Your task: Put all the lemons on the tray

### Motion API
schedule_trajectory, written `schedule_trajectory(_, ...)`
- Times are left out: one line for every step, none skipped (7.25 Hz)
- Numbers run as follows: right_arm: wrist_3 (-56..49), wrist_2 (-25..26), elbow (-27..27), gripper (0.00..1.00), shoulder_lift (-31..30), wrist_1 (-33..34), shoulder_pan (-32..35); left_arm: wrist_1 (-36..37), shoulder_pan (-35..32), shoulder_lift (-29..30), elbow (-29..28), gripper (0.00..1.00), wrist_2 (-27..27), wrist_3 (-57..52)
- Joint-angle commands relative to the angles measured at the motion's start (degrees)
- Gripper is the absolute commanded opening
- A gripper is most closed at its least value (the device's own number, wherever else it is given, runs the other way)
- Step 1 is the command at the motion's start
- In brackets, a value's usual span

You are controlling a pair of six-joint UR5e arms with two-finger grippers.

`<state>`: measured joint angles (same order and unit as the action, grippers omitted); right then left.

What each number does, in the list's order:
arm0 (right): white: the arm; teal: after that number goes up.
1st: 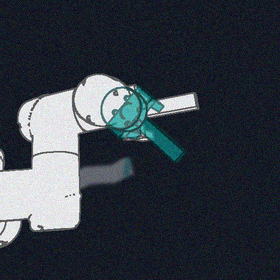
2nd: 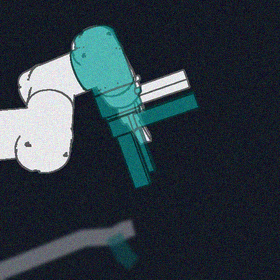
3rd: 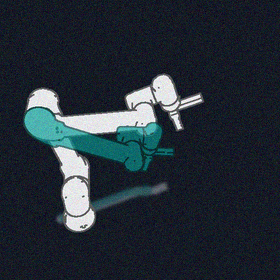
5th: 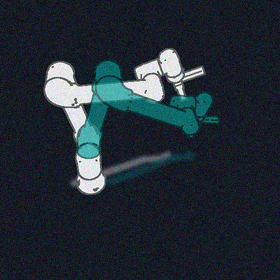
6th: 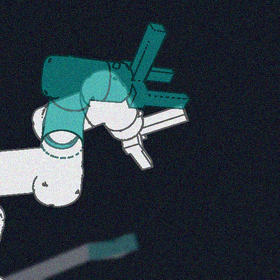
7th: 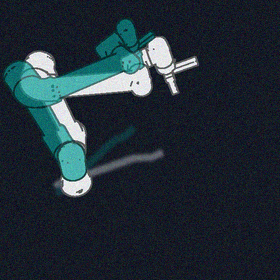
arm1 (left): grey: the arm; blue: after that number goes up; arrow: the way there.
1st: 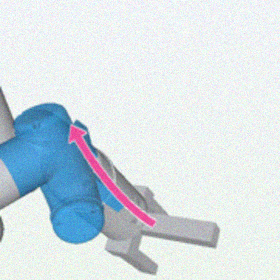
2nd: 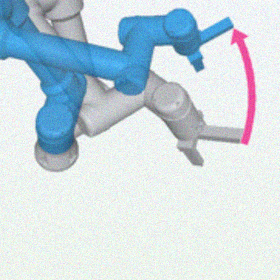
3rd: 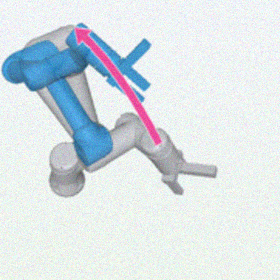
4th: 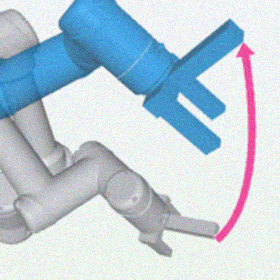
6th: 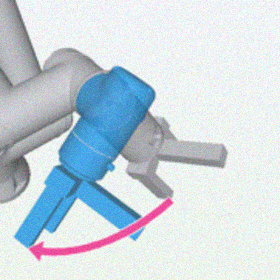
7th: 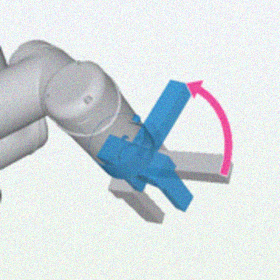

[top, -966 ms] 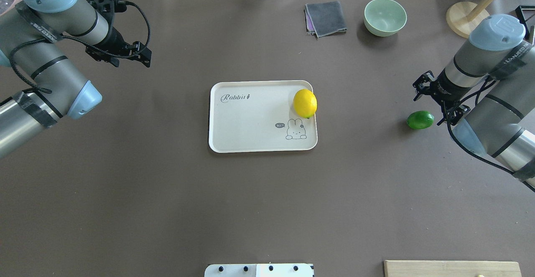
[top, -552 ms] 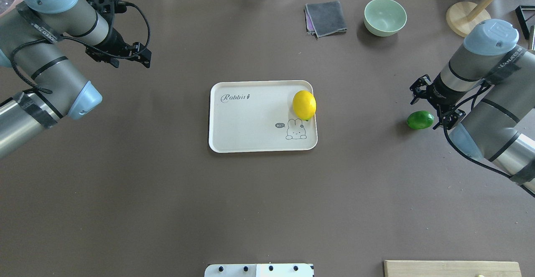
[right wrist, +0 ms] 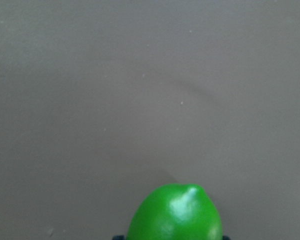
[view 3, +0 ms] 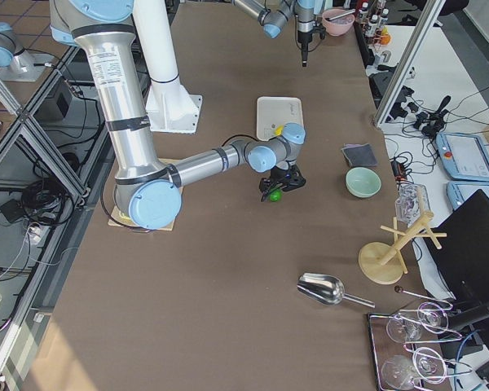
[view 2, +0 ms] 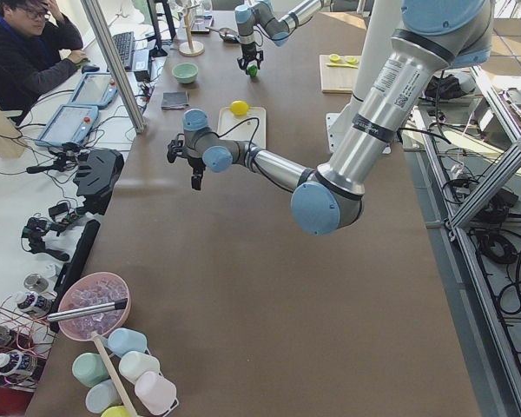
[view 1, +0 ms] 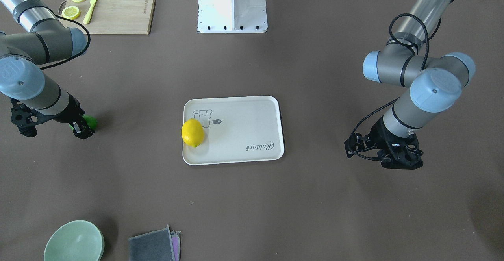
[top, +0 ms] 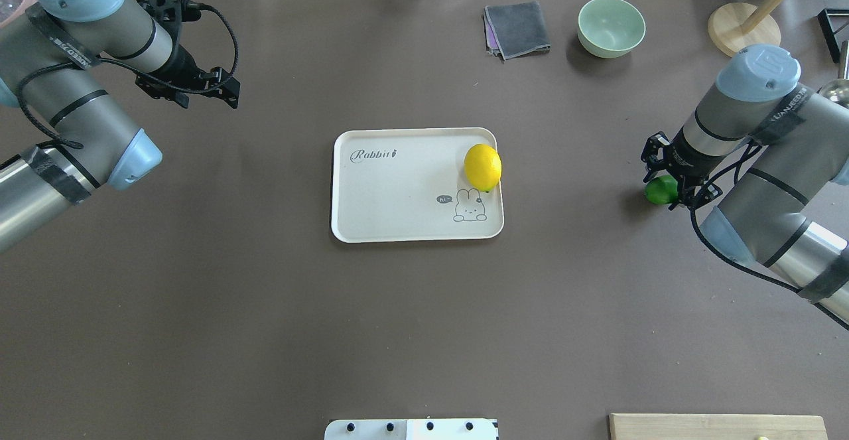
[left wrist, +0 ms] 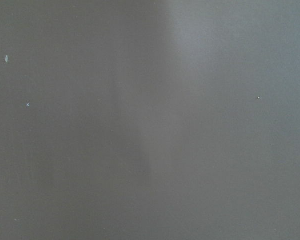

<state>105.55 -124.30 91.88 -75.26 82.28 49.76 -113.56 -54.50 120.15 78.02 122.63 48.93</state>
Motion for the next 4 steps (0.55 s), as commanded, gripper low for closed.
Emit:
schedule_trajectory(-0.3,-0.4,0.0,0.0,6.2,5.5,-0.5,0.0,-0.1,0.0,0.0,0.98,0.0,0.0)
schedule_trajectory(-0.8,-0.5,0.2,0.0,10.2,8.1,-1.5,0.0,-0.1,0.0,0.0,0.98,0.0,0.0)
schedule_trajectory(-1.0,-0.6,0.4,0.0,13.9,9.1,-1.8,-0.1,-0.1,0.0,0.0,0.98,0.1,0.1)
schedule_trajectory(-1.6,-0.8,1.5,0.0,16.4,9.3,-2.9,0.0,-0.1,0.0,0.0,0.98,0.1,0.2)
